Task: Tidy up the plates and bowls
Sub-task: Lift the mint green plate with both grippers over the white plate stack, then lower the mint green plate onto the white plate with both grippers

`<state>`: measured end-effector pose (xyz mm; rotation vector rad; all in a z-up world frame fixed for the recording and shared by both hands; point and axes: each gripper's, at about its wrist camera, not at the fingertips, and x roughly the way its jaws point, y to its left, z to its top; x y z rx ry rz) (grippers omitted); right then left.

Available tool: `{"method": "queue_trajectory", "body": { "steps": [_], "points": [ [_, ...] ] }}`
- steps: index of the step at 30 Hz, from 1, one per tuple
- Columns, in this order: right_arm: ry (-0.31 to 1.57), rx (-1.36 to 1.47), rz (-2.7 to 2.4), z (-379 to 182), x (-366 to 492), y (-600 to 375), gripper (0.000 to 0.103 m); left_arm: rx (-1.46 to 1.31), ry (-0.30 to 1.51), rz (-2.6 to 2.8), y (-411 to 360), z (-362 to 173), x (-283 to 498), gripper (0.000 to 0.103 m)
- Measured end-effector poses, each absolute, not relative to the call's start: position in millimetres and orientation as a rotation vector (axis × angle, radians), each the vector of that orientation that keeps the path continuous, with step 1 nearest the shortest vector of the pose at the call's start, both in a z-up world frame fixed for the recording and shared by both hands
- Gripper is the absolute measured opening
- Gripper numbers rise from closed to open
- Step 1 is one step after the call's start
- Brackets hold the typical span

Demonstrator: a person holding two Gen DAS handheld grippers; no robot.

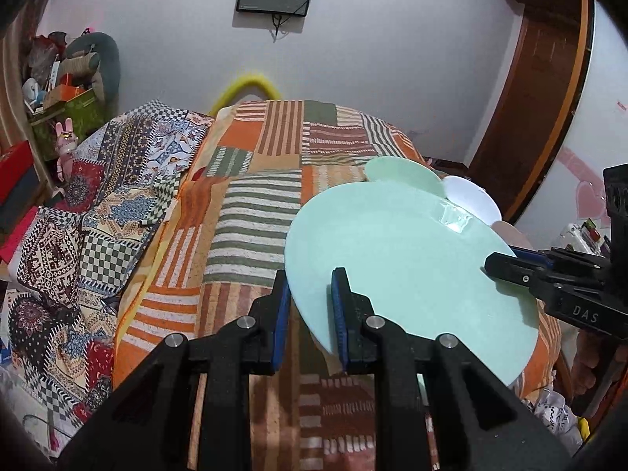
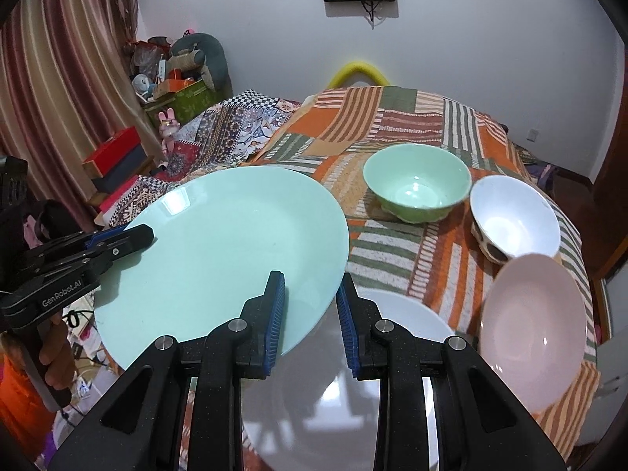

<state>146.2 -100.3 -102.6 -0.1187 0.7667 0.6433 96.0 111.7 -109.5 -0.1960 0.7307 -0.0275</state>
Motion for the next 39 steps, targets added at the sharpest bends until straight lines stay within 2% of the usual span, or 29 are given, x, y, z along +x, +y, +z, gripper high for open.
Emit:
{"method": "queue_trajectory", "body": {
  "steps": [15,39],
  "points": [
    [0.787,-0.055,0.606,-115,126,-141,0.025,-0.182,0.768,-0.088,75,-123,80,0.019],
    [0.894,0.029,0.519,-158,126,-188,0.025,-0.148,0.905,-0.153,25,-171,103,0.019]
  ]
}}
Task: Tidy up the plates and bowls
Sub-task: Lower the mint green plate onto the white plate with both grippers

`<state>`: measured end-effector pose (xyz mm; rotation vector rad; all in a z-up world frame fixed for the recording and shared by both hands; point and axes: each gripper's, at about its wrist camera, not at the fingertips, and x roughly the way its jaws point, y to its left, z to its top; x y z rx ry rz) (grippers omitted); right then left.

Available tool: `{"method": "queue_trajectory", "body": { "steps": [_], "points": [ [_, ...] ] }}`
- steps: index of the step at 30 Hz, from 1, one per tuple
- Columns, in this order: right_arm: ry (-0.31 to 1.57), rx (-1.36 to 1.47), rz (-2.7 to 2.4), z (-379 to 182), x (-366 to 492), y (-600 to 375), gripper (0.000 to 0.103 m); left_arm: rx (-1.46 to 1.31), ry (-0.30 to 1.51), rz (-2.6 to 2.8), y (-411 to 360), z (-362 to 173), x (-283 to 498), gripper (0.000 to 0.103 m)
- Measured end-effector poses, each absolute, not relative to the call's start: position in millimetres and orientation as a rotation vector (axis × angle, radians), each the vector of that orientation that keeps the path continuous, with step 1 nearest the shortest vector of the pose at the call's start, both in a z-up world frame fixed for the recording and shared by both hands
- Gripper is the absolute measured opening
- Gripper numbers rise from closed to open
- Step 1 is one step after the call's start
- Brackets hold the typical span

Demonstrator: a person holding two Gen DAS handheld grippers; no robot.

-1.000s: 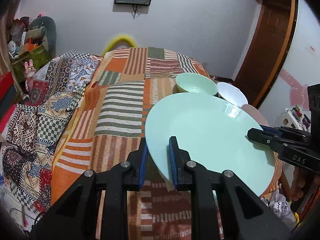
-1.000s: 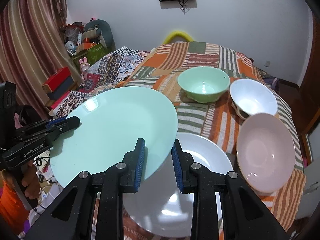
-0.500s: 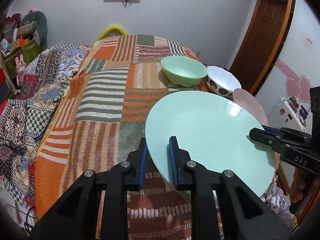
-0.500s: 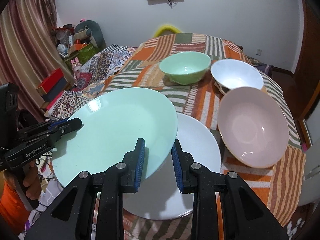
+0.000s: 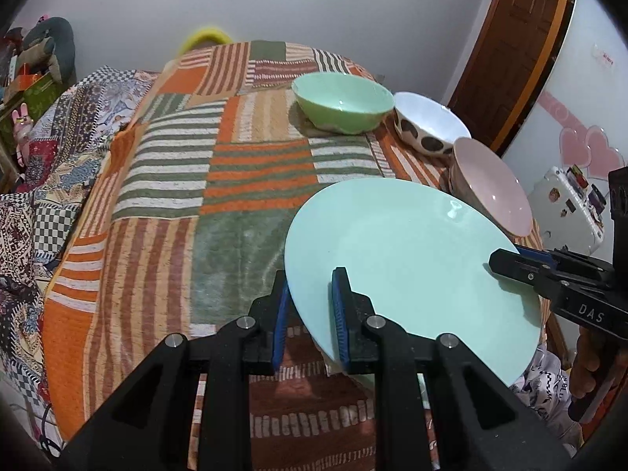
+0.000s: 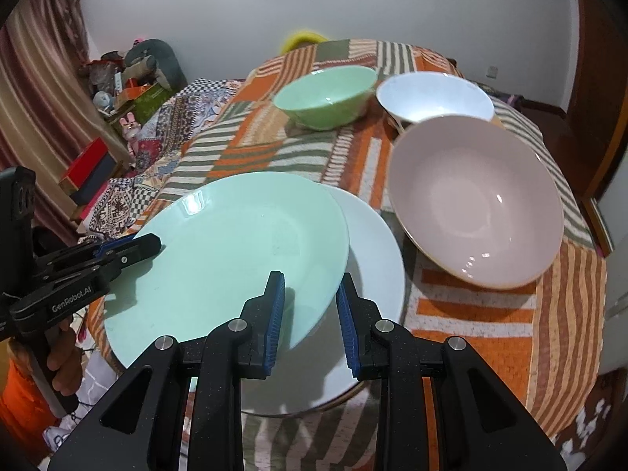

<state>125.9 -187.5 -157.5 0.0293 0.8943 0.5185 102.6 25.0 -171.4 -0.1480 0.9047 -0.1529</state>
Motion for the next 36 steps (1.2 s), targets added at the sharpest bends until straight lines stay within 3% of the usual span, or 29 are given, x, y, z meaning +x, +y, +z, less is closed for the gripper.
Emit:
{"method": "queue_trajectory", "body": {
  "steps": [36],
  "points": [
    [0.919,0.02,0.484,-179,133,-198,0.024,-0.062,0.992,-0.147,-1,-199,118,0.024]
  ]
}}
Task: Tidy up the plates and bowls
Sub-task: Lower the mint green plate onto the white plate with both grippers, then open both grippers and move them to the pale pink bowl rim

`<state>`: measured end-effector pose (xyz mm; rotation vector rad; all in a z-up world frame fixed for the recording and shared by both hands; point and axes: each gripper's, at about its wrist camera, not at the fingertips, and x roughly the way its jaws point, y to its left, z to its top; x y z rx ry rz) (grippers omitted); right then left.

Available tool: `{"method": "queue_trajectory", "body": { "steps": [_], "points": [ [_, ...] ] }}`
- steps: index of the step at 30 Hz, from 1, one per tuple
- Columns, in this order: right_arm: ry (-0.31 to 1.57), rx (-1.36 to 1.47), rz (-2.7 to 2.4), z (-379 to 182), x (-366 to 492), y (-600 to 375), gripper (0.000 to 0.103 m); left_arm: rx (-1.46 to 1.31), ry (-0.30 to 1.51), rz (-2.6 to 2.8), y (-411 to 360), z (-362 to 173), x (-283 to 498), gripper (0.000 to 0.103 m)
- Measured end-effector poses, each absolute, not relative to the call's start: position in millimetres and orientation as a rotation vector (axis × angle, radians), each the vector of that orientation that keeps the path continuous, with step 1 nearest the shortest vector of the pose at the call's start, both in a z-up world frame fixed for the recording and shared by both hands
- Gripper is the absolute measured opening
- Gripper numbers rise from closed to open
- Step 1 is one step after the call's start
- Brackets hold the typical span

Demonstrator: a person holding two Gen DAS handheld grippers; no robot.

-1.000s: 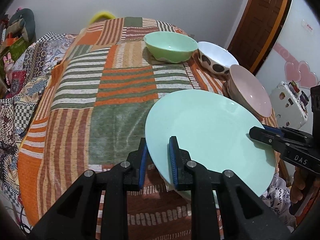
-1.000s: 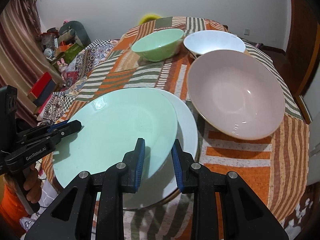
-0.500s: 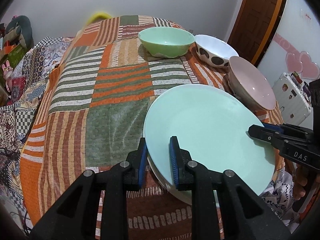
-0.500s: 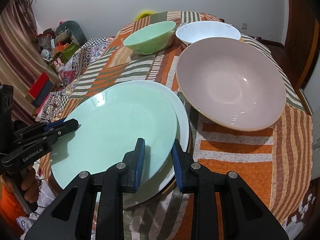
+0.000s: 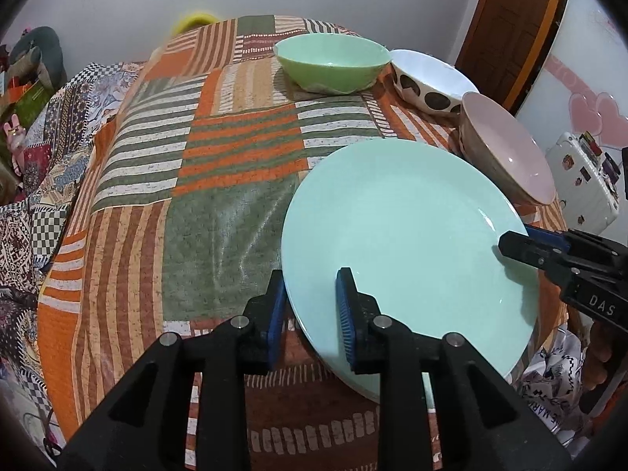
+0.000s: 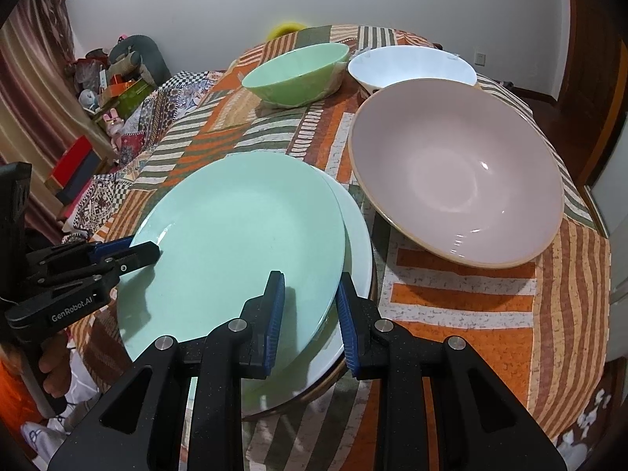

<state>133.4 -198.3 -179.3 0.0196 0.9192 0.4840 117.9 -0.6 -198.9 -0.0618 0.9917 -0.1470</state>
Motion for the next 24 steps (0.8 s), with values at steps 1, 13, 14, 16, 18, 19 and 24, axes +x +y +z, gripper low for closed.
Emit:
{"method": "queue_trajectory", "body": {
  "steps": [1,13,14,16,18,19,24],
  "points": [
    [0.919,0.018,0.485,-179,133,-199,0.024,-0.061,0.992,-0.148,-1,-199,118,0.024],
    [0.905,0.025,0.498,-176,123,-207,0.022,-0.035,0.961,-0.157,0,-188,112,0.028],
    [0.898,0.022,0.493,-175,122,-206,0.022,-0.03,0.95,-0.157,0,-185,112,0.028],
    [0.881,0.0,0.46,-172,120,-208,0.025,-0.021,0.929,-0.155,-1,-178,110,0.03],
    [0.863,-0.014,0.437,-170,118,-212,0.025,-0.021,0.911,-0.158,-2,-171,110,0.035],
    [0.861,-0.001,0.438,-168,118,-217,0.026,-0.023,0.902,-0.16,-3,-167,110,0.037],
    [0.83,0.054,0.437,-155,119,-234,0.026,-0.017,0.848,-0.181,-14,-142,110,0.041]
  ]
}}
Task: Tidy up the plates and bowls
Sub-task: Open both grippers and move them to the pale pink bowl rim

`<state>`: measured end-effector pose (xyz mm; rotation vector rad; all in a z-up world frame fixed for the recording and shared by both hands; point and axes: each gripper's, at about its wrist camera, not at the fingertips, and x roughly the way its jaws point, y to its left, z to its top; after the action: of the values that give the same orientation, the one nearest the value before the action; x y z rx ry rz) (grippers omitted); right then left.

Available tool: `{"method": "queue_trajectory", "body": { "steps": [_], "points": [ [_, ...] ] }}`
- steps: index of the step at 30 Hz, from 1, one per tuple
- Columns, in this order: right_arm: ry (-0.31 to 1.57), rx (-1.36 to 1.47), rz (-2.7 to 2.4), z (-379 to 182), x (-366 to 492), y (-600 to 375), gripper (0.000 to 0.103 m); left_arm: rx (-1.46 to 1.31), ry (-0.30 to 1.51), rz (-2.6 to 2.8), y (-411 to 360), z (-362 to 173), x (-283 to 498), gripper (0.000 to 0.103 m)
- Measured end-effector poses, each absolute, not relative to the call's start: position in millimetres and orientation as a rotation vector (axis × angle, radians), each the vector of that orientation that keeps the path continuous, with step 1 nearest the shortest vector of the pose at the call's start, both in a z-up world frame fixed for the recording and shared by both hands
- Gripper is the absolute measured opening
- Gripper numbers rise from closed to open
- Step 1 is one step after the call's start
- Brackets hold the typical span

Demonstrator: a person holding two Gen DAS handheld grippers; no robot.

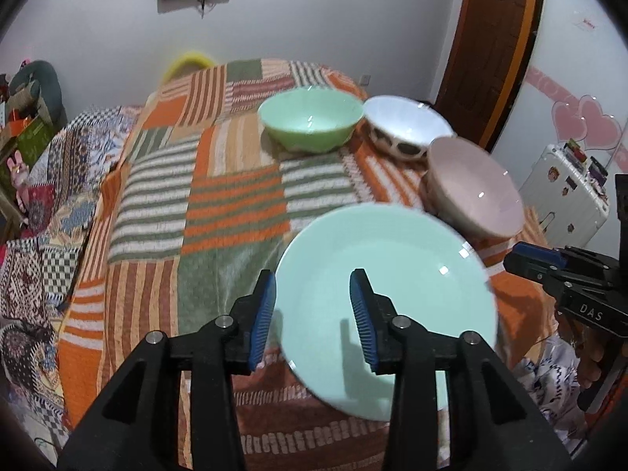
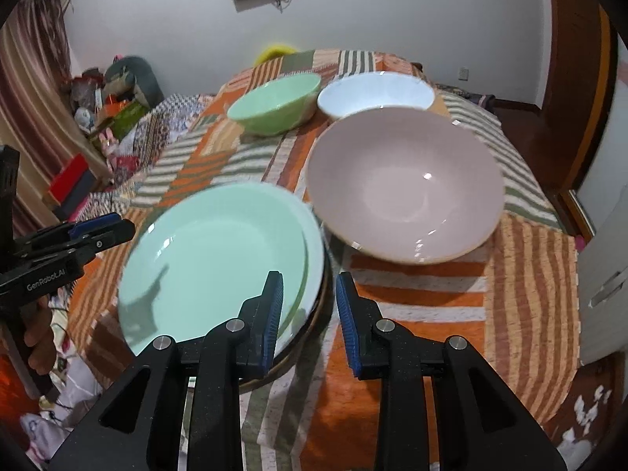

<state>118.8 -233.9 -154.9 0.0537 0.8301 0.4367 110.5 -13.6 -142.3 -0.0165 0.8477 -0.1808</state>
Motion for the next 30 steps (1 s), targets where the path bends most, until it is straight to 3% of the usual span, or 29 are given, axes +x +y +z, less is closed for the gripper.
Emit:
{"method": "queue_trajectory", "body": {
  "steps": [5,7,13,30],
  "points": [
    [0.754,0.064,0.427,-135,118,-248,0.028,-0.007,0.781,-0.195,-29,-117,115,0.057],
    [0.721,0.067,0.41,-127,118,-255,0.038,-0.007,0.761,-0.201,-37,-108,120,0.067],
    [0.63,0.071,0.303,-113,128,-280,0.064,0.004,0.746,-0.21,-59,-100,143,0.069],
    [0.7,0.137,0.206,-145,171,-319,0.068,0.057,0.839,-0.317,-120,-145,212,0.069]
  ]
}}
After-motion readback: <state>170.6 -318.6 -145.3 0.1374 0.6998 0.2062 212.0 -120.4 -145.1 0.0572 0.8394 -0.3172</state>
